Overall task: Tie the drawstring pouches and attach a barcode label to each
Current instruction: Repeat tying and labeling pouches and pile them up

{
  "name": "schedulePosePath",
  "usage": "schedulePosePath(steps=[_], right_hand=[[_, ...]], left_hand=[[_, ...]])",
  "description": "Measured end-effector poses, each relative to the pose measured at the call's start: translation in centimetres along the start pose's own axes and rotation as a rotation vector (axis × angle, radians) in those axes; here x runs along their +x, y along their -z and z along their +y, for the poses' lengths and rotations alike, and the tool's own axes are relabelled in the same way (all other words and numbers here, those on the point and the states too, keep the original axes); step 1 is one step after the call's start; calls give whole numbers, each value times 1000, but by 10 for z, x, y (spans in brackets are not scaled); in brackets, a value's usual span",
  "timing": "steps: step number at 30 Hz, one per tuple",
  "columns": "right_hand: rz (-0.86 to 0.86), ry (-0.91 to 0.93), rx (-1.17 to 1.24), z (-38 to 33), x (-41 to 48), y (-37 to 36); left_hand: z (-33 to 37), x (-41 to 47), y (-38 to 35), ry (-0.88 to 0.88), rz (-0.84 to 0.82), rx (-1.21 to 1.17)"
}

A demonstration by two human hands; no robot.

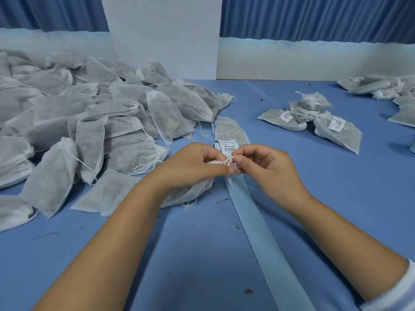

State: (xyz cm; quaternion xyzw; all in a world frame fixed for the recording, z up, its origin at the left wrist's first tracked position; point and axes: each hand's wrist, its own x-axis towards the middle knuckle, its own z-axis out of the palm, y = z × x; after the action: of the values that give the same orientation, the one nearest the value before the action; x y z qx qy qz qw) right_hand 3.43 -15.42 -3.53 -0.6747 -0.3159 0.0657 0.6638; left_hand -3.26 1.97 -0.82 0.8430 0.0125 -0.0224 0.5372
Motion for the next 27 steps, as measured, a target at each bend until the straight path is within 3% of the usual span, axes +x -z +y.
schedulePosePath(steps=[17, 27], right_hand=[[-15, -216, 193, -5, -1, -3], [-14, -195, 243, -4, 1, -5]], left_hand=[[-2, 4, -7, -67, 238, 275], [3, 2, -8, -62, 247, 306]])
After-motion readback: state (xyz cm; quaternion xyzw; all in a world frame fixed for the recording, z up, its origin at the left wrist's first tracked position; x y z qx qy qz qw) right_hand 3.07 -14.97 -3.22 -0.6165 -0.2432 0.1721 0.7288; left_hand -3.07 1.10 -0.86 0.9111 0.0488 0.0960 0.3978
